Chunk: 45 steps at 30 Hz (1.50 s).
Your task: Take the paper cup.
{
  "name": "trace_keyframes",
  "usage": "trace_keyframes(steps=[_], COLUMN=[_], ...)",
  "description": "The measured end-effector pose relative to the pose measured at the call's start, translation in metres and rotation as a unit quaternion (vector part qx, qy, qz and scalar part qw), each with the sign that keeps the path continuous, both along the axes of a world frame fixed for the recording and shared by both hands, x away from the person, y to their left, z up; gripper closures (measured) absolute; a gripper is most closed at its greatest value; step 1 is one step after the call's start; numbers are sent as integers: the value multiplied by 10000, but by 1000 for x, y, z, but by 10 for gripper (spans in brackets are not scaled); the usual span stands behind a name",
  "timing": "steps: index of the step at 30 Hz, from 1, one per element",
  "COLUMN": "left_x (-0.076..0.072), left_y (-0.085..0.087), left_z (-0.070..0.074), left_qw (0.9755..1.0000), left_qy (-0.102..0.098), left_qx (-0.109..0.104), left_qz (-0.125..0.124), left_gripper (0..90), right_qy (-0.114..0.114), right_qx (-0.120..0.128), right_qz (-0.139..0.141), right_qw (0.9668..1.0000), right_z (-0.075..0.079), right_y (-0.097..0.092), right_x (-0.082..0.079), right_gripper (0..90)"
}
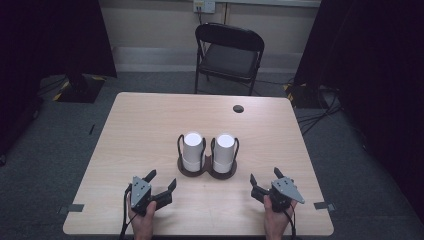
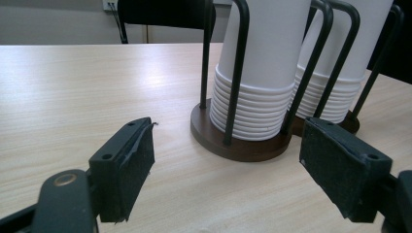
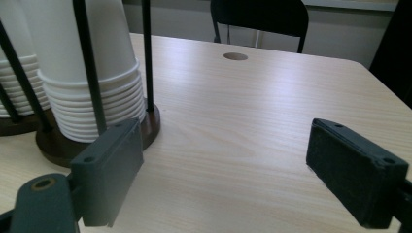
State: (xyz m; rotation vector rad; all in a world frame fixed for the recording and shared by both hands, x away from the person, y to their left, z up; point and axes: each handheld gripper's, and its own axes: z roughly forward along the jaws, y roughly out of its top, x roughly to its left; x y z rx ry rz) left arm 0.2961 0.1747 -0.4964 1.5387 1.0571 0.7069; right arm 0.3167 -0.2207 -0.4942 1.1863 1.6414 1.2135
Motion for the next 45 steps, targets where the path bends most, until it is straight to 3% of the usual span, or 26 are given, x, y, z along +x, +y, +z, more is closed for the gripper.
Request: trace_keyframes(steps=[5, 8, 13, 21, 24, 27, 31, 33, 45], left_x=[1, 2, 5, 6, 6, 6, 5, 7, 13], left_y=[-6, -2, -4, -12, -13, -13, -16, -17, -27], left_z=[2, 3, 5, 12, 15, 17, 24, 27, 44], left_qw=[9993, 9995, 9993, 9978, 9975, 9968, 9965, 9947, 9952], left_qy=[75, 81, 103, 17, 29, 69, 34, 63, -170], left_qx=[273, 76, -3, -8, -44, -94, 7, -168, -87], left_qz=[-240, -303, -373, -656, -710, -795, -840, -1011, -956], left_gripper=[204, 204, 198, 192, 186, 186, 186, 196, 256], right_qy=[166, 139, 124, 108, 119, 65, -5, -56, -2], right_qx=[64, 82, 63, 87, 221, 281, 266, 260, 294], right_qz=[-7, 83, 57, 66, -18, -18, 4, 32, 76], right_qw=[9998, 9998, 9999, 9999, 9997, 9996, 9996, 9996, 9995], right_z=[0, 0, 0, 0, 0, 0, 0, 0, 0], right_y=[-1, -1, 0, -1, -3, -4, -3, -3, -3], right_x=[1, 0, 0, 0, 0, -1, -2, -3, -2], right_gripper=[131, 139, 165, 197, 282, 283, 282, 281, 279])
